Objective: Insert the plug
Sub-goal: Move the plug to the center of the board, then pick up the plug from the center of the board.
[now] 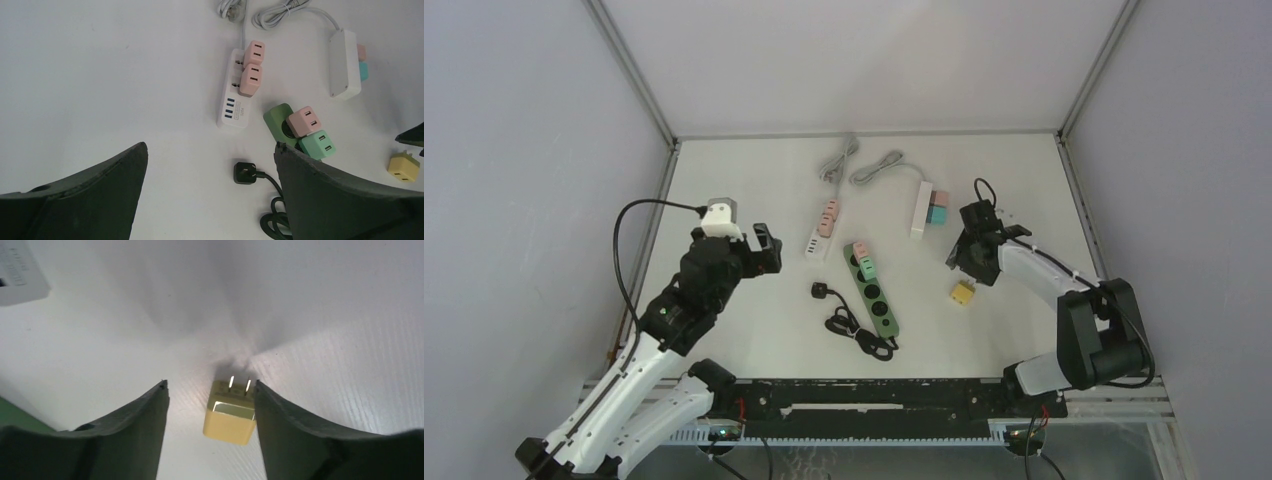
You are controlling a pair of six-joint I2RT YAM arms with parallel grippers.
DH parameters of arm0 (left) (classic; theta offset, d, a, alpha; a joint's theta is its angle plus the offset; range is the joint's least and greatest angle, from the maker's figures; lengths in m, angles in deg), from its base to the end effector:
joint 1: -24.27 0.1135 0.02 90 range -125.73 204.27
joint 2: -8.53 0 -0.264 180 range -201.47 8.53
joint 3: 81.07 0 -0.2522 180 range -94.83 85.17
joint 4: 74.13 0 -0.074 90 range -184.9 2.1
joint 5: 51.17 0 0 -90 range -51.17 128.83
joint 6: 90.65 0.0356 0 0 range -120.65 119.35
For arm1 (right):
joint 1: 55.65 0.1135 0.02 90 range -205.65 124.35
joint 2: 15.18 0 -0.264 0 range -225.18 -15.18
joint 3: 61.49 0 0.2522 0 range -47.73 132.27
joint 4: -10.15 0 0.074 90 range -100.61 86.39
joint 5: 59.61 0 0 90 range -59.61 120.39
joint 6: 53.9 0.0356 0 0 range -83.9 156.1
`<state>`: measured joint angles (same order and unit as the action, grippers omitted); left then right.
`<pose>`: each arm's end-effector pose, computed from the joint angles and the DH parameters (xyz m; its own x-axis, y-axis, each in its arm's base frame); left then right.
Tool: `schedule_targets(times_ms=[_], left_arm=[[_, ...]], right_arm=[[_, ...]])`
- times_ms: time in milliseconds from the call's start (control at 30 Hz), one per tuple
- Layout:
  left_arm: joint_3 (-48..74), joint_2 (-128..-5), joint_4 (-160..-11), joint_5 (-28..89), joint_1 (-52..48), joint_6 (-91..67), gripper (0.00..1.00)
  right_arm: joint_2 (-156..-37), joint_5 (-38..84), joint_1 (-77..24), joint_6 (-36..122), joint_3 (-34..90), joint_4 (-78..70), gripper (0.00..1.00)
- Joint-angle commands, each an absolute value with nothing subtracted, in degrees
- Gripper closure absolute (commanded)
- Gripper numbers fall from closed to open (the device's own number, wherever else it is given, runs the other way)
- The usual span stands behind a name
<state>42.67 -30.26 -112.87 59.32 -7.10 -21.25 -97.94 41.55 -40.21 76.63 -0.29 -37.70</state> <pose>0.1387 -0.0700 0.3157 -0.3635 -0.1644 -0.9170 0.0868 0.9741 -0.2090 0.2521 0.0625 0.1807 -0.8129 0.4369 -0.3850 0.4377 0.8945 0.0908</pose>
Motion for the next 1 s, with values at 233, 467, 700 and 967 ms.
schedule_targets(times_ms=[233, 467, 700, 967], left_arm=[[43.42, -28.83, -111.35, 58.34, -7.19, -21.92, 0.00], [43.52, -28.60, -111.36, 58.08, -7.20, -21.92, 0.00], [43.67, -28.39, -111.36, 57.87, -7.19, -22.01, 0.00], [43.68, -28.37, -111.27, 57.57, -7.20, -22.05, 0.00]], right_arm=[[-93.65, 46.11, -38.00, 78.52, 2.52, -45.20, 0.16], [-95.21, 43.53, -36.69, 81.48, 0.26, -42.82, 0.23], [-98.85, 44.93, -36.59, 83.54, 0.12, -42.52, 0.27], [-101.76, 43.94, -36.33, 83.60, -1.14, -40.43, 0.31]])
